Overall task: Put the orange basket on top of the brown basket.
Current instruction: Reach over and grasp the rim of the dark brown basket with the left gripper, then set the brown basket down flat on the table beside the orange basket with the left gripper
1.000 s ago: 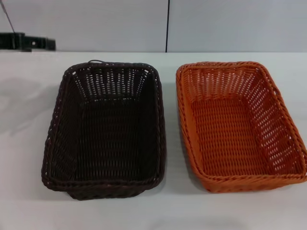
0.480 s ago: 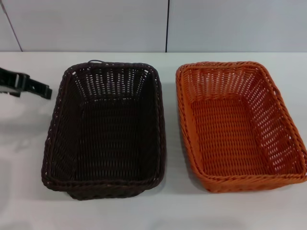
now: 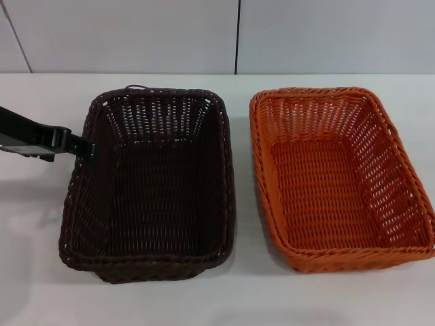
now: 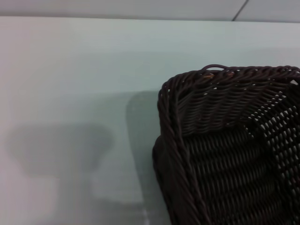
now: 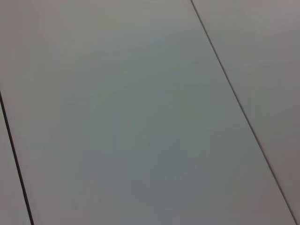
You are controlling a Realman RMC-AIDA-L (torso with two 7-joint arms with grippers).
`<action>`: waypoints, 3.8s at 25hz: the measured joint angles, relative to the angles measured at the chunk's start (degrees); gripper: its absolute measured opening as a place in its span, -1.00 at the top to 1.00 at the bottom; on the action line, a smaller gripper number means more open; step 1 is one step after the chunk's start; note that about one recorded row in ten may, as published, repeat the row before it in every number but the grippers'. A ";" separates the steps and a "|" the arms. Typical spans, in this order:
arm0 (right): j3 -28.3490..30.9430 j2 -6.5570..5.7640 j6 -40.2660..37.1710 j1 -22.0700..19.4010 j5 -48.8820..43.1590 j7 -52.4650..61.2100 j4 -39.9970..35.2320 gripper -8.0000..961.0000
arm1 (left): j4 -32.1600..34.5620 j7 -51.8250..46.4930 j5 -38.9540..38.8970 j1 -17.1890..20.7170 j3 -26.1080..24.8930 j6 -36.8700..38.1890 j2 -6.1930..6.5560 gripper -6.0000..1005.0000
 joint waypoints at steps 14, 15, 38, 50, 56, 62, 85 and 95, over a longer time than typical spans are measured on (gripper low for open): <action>0.02 0.00 0.00 -0.12 0.00 -0.01 0.15 -0.42 | 9.23 -0.51 0.31 -0.61 4.74 7.24 -0.15 -0.65; 0.02 0.00 0.01 -0.09 0.00 -0.01 0.16 -0.42 | 9.82 -0.50 0.31 -0.73 5.13 7.71 -0.14 -0.65; 0.16 0.00 0.14 -0.44 0.00 0.00 0.13 -0.41 | 13.16 0.19 0.32 -1.37 6.59 9.58 0.12 0.40; 0.82 0.00 0.14 -0.71 0.00 0.00 0.37 -0.40 | 1.60 5.70 -0.10 -2.46 2.51 -0.24 2.50 0.67; 0.69 0.07 0.14 -0.59 0.00 0.00 0.51 -0.40 | 2.33 18.51 -0.58 -6.13 -2.41 -10.17 5.63 0.67; 0.35 0.38 0.14 -0.60 0.00 0.34 0.88 -0.40 | 5.50 26.40 -1.08 -8.54 -1.31 -13.88 5.66 0.67; 0.29 0.54 0.28 -1.01 -0.40 0.23 2.83 -0.38 | 30.58 42.75 -15.67 -19.68 6.55 -0.01 -0.29 0.68; 0.29 0.43 0.32 -0.52 -0.58 0.38 2.84 -0.38 | 34.84 46.82 -18.36 -21.94 6.66 3.93 -0.24 0.67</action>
